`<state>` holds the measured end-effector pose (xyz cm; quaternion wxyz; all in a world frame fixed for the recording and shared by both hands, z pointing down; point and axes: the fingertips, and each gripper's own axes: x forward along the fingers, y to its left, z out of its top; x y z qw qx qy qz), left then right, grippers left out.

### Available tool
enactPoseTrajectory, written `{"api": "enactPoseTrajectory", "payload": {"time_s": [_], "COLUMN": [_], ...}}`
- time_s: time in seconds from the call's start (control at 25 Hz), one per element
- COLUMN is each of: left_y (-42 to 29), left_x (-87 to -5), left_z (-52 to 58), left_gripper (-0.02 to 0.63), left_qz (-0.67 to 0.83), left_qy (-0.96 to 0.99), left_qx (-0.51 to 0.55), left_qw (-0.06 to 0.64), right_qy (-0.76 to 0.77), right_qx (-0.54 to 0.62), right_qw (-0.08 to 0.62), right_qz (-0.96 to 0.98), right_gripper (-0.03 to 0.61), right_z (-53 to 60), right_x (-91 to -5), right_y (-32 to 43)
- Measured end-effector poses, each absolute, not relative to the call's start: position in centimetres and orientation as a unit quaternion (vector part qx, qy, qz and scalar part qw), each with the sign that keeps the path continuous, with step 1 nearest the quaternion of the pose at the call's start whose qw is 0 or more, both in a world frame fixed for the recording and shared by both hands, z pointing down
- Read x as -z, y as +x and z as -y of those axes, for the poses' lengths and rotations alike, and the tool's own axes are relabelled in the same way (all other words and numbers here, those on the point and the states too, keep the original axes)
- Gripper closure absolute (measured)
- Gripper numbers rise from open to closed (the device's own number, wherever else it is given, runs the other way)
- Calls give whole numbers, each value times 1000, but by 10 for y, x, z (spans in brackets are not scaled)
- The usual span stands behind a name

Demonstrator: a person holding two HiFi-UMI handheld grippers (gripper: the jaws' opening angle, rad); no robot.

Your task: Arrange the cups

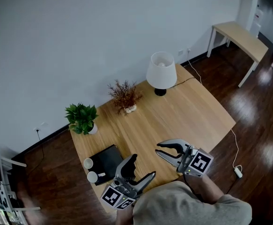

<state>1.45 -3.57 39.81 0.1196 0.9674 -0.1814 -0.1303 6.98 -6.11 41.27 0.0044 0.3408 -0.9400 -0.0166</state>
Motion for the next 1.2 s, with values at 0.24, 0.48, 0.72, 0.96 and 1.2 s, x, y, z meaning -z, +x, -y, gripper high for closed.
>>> {"api": "enactPoseTrajectory", "payload": {"time_s": [0.24,0.48,0.72,0.96,1.2], "left_y": [9,3,-1,-4,-9], "left_x": [-396,-393,-390,-388,-390], "left_z": [34,32,30,29,28], "left_gripper": [232,231,232,232,232], "left_qz": [186,189,191,193,194], "left_qy": [966,965,964,963,962], "left_qx": [136,142,149,154,156], "left_qw": [117,113,109,110,110], "right_qy": [334,324,319,317,318], "right_qx": [25,37,45,45,42], "right_qw": [14,22,27,33,38], "right_qz": [942,945,946,947,946], "right_gripper": [515,515,515,515,515], "right_z": [59,55,53,52,51], "right_x": [-408,-405,-402,-403,-405], "right_y": [62,54,49,45,41]}}
